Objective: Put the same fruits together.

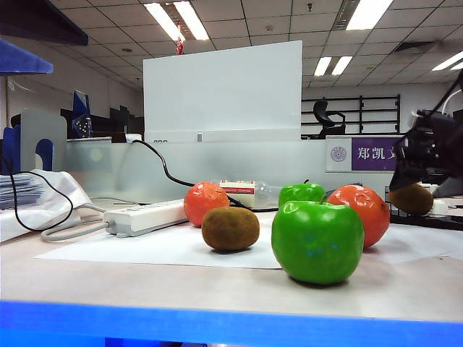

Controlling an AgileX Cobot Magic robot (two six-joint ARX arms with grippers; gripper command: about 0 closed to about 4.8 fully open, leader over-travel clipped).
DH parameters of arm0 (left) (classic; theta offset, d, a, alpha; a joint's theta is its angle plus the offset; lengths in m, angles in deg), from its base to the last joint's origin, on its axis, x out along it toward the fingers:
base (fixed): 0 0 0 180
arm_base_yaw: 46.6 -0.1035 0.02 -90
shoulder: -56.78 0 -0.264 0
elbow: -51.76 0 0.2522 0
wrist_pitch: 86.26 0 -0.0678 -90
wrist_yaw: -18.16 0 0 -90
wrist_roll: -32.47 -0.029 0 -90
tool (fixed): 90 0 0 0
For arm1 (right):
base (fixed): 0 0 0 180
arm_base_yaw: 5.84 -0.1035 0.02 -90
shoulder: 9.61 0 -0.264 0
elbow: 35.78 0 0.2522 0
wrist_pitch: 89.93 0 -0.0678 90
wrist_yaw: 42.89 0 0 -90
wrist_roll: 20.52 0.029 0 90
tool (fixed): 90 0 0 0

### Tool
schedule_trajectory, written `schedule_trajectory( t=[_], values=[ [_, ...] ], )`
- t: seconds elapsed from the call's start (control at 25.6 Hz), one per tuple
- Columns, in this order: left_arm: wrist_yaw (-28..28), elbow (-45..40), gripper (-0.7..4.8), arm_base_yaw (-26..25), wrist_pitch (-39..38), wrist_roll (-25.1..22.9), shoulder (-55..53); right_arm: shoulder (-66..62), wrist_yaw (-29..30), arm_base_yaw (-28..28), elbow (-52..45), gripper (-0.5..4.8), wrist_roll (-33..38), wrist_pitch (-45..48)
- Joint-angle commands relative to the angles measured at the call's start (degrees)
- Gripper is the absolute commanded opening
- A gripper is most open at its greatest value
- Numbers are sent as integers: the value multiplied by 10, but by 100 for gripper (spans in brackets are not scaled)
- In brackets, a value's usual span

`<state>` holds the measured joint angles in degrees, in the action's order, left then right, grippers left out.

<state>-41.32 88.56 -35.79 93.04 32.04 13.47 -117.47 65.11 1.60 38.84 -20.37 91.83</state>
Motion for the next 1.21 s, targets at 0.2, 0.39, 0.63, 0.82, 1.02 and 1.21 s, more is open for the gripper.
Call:
schedule_trajectory(
  t=[0.2,0.39,0.63,0.82,1.02,1.21],
  values=[
    [2,3,476,1,10,-2,0,-44,2,-7,46,479,1,10],
    [2,3,476,1,10,0,0,-62,-1,-21,71,479,3,10],
    [2,5,476,1,10,0,1,-81,-3,-30,80,479,3,12],
    [2,5,476,1,10,0,1,-94,1,-37,81,464,2,20],
    [2,6,476,1,9,0,1,-97,2,-42,83,166,2,30],
    [2,6,476,1,9,0,1,-97,3,-42,100,24,0,33]
  ],
)
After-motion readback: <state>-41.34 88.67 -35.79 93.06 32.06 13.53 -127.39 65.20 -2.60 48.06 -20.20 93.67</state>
